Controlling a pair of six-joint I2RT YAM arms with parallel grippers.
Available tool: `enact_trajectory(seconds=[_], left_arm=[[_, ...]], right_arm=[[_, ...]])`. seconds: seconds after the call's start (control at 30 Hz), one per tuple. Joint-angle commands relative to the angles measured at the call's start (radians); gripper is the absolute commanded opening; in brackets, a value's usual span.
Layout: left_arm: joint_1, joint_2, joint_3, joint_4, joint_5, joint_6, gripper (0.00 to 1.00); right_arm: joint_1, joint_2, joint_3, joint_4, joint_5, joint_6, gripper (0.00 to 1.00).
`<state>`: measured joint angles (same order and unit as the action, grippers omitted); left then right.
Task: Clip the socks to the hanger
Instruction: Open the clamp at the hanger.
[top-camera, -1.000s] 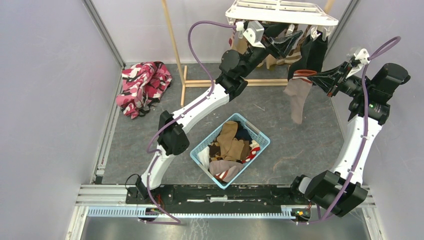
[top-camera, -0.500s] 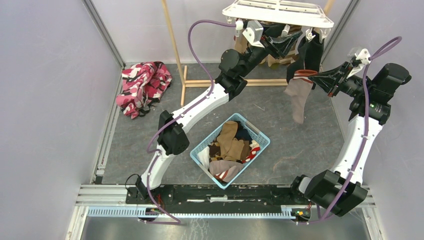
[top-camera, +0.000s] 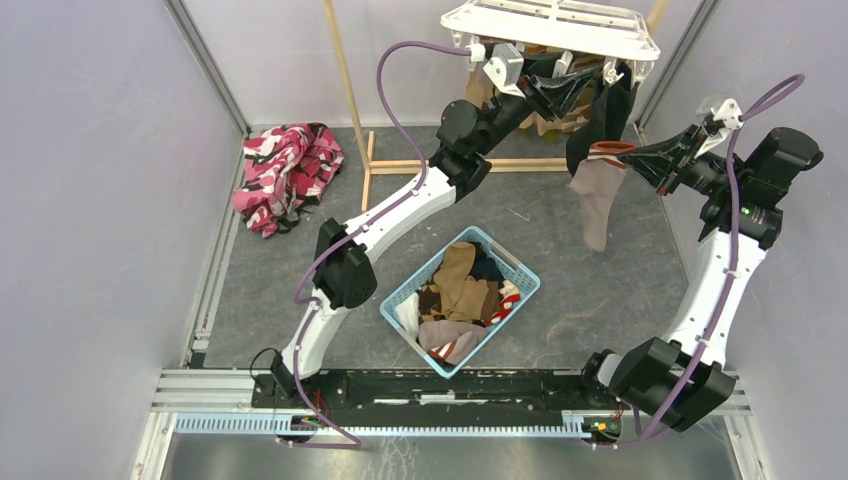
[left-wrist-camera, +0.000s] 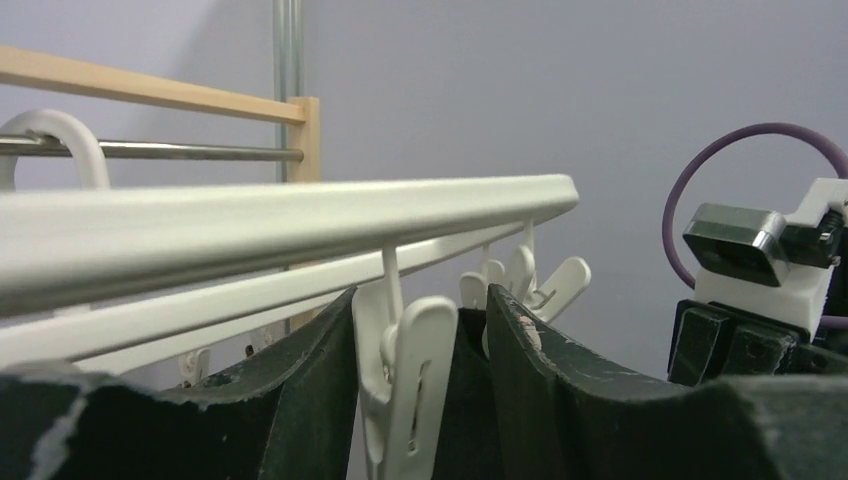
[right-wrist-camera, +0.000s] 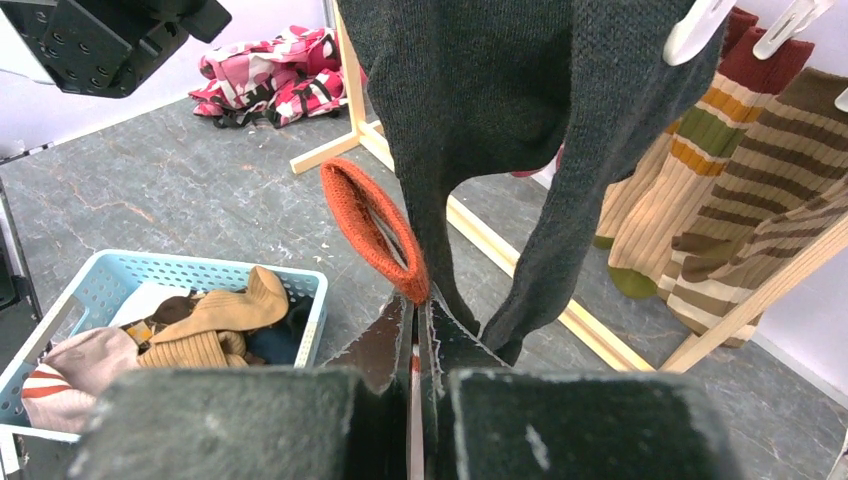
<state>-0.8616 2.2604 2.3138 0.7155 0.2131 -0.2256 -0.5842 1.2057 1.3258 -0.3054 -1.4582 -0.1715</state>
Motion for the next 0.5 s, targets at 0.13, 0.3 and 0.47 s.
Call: enact_trajectory(seconds=[0.13,0.3,0.47], left_arm=[[0.029,-0.087,-0.054,0.073,0.013,-0.098,0.54],[0.040,-0.083,-0.050,0.103,0.028,-0.145,0.55],[0.044,-0.074,-0.030,0.108,0.050,-0.168,0.55]], right_arm=[[-0.008,0.008,0.061,-0.013,-0.022,-0.030,0.00],[-0.010,0.015,0.070,-0.045,-0.028,-0.055,0.00],[-0.015,0.017,0.072,-0.050,-0.033,-0.059,0.00]])
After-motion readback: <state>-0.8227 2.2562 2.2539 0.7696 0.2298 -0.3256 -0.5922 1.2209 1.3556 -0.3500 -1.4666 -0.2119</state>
